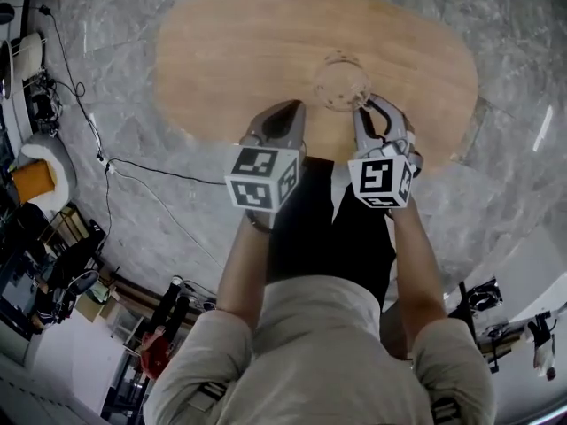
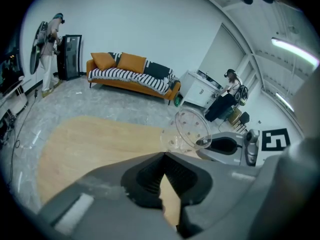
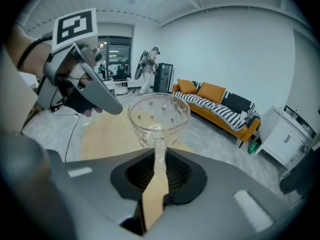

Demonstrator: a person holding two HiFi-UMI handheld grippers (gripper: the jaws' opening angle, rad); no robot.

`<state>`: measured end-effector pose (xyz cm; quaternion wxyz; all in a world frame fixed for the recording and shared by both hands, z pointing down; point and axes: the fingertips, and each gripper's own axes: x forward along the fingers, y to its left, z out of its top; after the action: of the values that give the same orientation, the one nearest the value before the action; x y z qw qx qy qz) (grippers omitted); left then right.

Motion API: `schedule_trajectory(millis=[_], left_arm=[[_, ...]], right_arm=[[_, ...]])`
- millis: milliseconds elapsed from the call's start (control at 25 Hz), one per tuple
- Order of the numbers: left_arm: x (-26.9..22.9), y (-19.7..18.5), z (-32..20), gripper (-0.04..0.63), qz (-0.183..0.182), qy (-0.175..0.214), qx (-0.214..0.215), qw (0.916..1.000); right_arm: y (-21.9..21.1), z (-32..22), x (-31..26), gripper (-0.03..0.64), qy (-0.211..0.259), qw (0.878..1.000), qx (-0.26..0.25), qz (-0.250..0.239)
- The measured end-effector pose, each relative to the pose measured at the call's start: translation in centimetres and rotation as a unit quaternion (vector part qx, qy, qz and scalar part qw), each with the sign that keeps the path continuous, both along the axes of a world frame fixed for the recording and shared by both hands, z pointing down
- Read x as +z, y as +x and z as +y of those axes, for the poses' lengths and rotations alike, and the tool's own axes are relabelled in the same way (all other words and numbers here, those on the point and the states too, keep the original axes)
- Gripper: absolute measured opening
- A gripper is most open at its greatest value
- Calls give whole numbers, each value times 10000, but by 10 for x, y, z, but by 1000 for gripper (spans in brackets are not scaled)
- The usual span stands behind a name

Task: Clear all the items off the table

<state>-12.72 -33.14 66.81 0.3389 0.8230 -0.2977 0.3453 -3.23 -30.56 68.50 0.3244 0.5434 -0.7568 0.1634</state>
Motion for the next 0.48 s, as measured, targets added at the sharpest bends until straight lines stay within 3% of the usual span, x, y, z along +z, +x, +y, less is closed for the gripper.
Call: schedule_trajectory(millis=[480], left_arm=[[-96, 26, -12, 21, 420, 652, -223, 9967]], right_arm=[[27, -3, -123, 41, 763, 9966, 236, -224]])
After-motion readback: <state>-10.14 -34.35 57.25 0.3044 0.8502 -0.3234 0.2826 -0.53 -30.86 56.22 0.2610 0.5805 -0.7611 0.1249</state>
